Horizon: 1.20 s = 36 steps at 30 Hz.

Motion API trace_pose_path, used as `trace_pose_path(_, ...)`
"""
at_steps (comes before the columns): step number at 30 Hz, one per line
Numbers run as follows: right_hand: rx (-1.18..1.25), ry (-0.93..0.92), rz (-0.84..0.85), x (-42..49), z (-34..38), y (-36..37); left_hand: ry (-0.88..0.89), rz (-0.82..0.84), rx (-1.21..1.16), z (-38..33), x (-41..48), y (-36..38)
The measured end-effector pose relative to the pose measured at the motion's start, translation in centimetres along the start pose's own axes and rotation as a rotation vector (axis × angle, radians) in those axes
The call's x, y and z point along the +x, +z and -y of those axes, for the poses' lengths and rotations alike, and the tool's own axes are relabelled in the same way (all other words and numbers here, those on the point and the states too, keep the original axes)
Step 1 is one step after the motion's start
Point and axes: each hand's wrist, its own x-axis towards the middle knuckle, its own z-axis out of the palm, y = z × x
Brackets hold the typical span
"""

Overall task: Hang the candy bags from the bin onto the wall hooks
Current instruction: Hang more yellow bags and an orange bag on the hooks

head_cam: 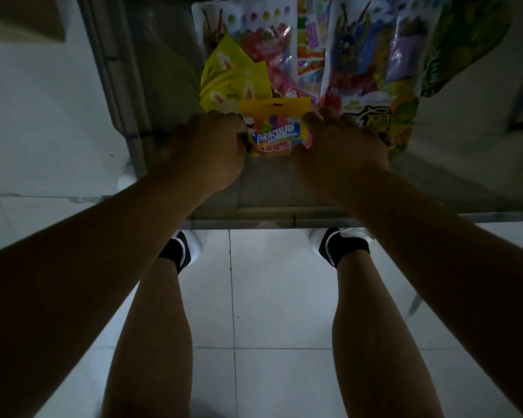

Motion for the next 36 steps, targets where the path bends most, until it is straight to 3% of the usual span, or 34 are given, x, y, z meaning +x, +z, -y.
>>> trace_pose_path(3, 0.006, 0.030, 0.018, 1.4, -0.6, 0.7, -0.022, 0.062, -0.090, 0.2, 2.5, 2.3)
trace_pose_path(7, 0.011, 0.057, 0.006, 3.0, -1.3, 1.1, -0.091, 0.125, -0.401, 0.3, 5.7, 4.4)
trace_pose_path(11, 0.014, 0.058, 0.001, 4.0, -1.7, 1.5, -0.158, 0.048, -0.561, 0.2, 7.6, 4.9)
trace_pose_path(14, 0.032, 0.072, 0.001, 4.5, -1.7, 1.6, -0.147, 0.046, -0.503, 0.4, 8.2, 4.9)
trace_pose_path(17, 0.037, 0.066, -0.001, 5.2, -1.7, 1.6, -0.179, 0.062, -0.687, 0.5, 8.8, 5.1)
trace_pose_path(21, 0.093, 0.081, -0.018, 5.7, -1.8, 1.4, -0.391, 0.228, -1.006, -0.2, 9.3, 4.5)
trace_pose_path(23, 0.127, 0.091, -0.034, 5.7, -1.9, 1.3, -0.413, 0.284, -1.063, -0.7, 8.7, 4.6)
trace_pose_path(28, 0.236, 0.111, -0.073, 5.9, -2.4, 1.1, -0.375, 0.085, -1.069, -1.3, 5.8, 5.0)
trace_pose_path(36, 0.486, 0.141, -0.112, 6.6, -2.6, 1.2, -0.352, -0.298, -0.841, -0.9, -0.6, 1.4)
